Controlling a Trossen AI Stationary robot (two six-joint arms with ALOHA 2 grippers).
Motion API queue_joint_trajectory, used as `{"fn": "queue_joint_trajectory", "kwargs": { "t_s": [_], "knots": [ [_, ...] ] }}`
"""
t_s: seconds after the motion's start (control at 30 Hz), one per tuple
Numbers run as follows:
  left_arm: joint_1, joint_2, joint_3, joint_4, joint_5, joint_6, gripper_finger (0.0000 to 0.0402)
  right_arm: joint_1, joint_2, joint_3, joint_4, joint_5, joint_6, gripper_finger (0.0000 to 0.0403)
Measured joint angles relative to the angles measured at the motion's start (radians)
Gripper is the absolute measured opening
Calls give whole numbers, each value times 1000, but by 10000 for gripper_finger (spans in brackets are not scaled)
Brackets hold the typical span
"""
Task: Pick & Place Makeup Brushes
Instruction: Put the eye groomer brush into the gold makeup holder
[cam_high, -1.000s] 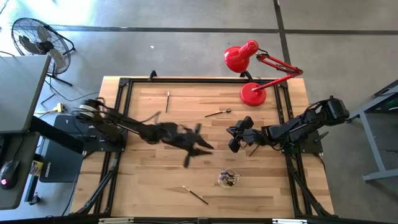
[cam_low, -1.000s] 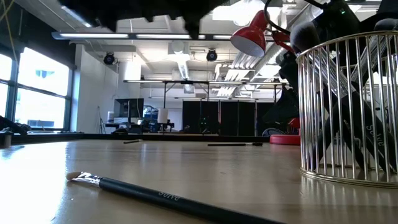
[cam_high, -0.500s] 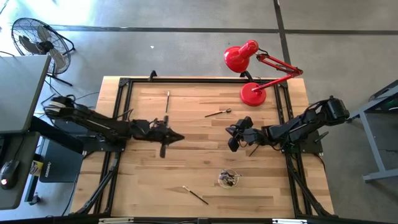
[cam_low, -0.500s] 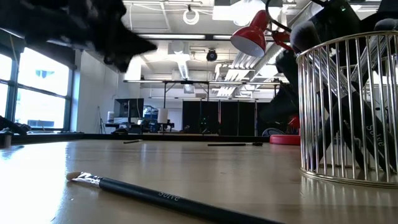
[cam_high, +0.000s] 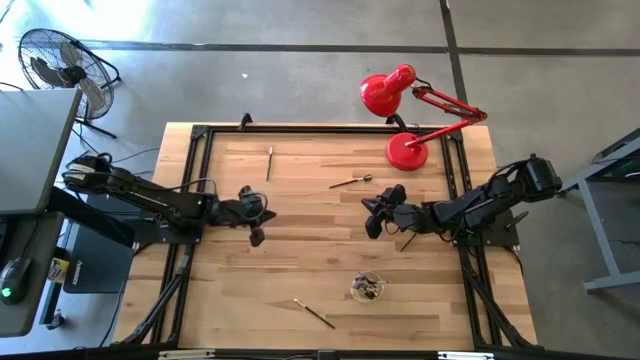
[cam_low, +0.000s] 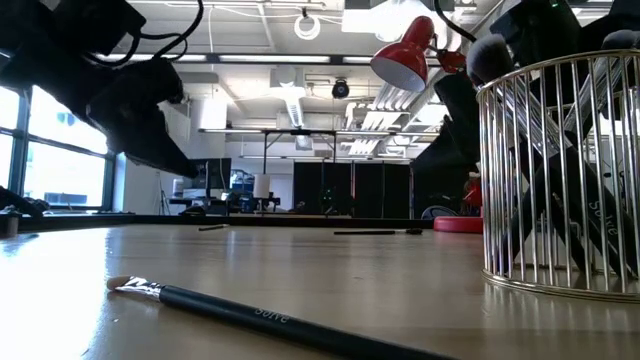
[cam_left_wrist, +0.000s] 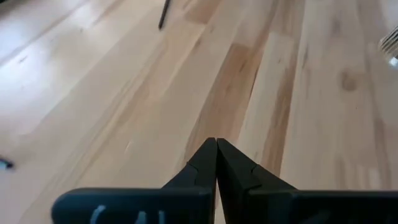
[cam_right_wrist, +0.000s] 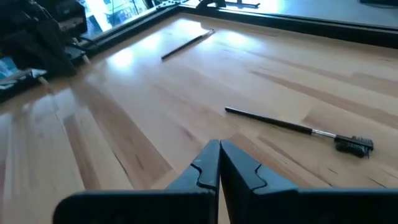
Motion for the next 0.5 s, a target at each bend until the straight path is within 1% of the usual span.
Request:
{"fn": "queue_joint_trajectory", "kwargs": {
  "t_s": [0.2,0.3,0.33,0.4,0.5],
  "knots": [
    [0,0,0,-20,11,29,0,0,0,12,0,3,-1,1],
    [0,0,0,-13,15,54,0,-1,1,75,-79,6,-54,1],
    [0,0,0,-11,14,58,0,-3,0,110,-133,6,-76,1],
    [0,0,0,-8,13,60,0,-16,1,204,-302,3,-108,1],
    [0,0,0,-6,11,60,0,-63,7,365,-637,-5,-109,1]
  ]
}}
